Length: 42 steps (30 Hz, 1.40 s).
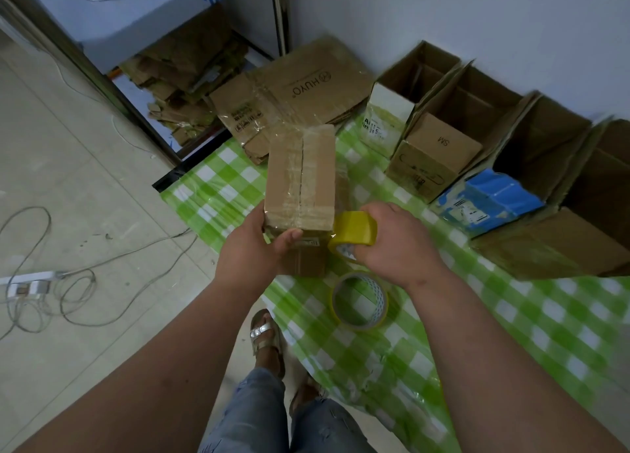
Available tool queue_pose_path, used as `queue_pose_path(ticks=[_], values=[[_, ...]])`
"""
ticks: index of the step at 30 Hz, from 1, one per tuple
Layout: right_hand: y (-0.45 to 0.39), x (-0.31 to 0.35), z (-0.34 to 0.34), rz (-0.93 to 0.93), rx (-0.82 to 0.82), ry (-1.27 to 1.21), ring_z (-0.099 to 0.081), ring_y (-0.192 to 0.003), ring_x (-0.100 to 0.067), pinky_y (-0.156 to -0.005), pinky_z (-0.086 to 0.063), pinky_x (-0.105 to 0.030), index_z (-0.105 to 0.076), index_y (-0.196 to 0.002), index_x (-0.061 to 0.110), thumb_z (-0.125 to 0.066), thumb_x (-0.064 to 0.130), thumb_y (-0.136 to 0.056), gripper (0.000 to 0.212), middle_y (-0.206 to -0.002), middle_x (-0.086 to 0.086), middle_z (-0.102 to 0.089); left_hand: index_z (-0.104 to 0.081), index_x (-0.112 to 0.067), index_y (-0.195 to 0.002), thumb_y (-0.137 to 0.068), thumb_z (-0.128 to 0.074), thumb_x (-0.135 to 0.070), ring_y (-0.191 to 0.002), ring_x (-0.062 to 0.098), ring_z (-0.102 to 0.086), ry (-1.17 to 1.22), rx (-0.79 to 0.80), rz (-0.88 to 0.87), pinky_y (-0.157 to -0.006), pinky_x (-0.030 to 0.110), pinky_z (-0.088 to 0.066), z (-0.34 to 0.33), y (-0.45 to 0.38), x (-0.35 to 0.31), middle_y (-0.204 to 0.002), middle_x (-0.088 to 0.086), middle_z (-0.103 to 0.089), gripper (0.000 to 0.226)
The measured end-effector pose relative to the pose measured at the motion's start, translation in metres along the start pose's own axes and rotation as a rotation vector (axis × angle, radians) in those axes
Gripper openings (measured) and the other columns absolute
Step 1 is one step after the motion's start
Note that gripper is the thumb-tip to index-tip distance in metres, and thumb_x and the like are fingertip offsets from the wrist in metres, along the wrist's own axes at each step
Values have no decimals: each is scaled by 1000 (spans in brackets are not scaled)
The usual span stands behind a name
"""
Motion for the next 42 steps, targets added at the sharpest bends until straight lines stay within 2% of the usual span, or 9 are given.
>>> queue_pose_path(ticks=[7,11,18,21,26,30,34,39,42], values=[[21,21,1,-47,-172,-167,-51,-74,-15,-58,-43,-31,-55,-98,28,-77,45,-75,36,-80,16,-47,-44,-26,-138,-83,-69,-47,-101,13,-66,78,56,-67,-86,37,-53,24,-16,-18,-117,-10,-64,64],[32,32,-2,-49,-203,-229,-55,-71,-13,-56,-46,-32,-54,-93,31,-77,44,-74,33,-77,16,-51,-51,-29,-134,-76,-70,-51,-96,-5,-65,91,131,-113,-81,19,-51,40,-22,-20,-110,-15,-68,66],[42,36,-8,-157,-249,-296,-54,-68,-9,-52,-39,-27,-51,-90,32,-76,48,-74,34,-78,13,-56,-51,-40,-132,-74,-79,-43,-102,-9,-60,90,264,-199,-87,14,-44,45,-40,-47,-103,-29,-64,64],[45,35,-3,-212,-300,-330,-58,-70,-11,-58,-46,-30,-54,-92,31,-78,48,-72,35,-78,13,-59,-49,-57,-121,-82,-78,-29,-95,-20,-57,122,350,-198,-79,7,-41,38,-53,-56,-93,-40,-64,56],[36,52,-16,-238,-156,-548,-62,-84,-13,-73,-51,-31,-58,-112,28,-79,31,-76,42,-96,6,-65,-33,-35,-150,-91,-69,-23,-130,14,-41,206,280,-61,-99,32,-34,26,-66,-48,-138,-11,-41,70],[31,64,-36,-243,-70,-604,-60,-86,-7,-75,-47,-17,-55,-126,23,-74,26,-84,46,-98,11,-61,-23,-36,-152,-94,-62,-12,-126,22,-52,213,133,-30,-106,46,-42,22,-61,-35,-150,2,-38,73],[34,65,-60,-302,-24,-659,-53,-95,-4,-77,-38,-16,-43,-140,27,-68,28,-91,55,-108,16,-50,-35,-40,-144,-98,-53,-27,-100,12,-61,56,126,-232,-94,39,-49,15,-53,-32,-144,1,-43,51],[30,61,-73,-385,-42,-716,-55,-120,-16,-102,-46,-39,-34,-147,32,-60,27,-96,57,-135,4,-56,-17,-45,-152,-85,-71,-48,-137,27,-44,-167,250,-215,-107,38,-40,4,-68,-26,-165,3,-9,87],[27,59,-77,-431,-61,-731,-53,-124,-16,-102,-42,-31,-30,-151,28,-58,26,-98,60,-138,0,-57,-15,-41,-155,-86,-72,-42,-138,28,-42,-230,243,-184,-99,29,-37,5,-77,-23,-165,-3,0,90]])
Point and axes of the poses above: each hand's wrist, its own y-axis away from the middle knuckle, its own z-axis out of the back of the hand, x = y × z, the point moved 6 cm from there along -y, towards the middle knuckle
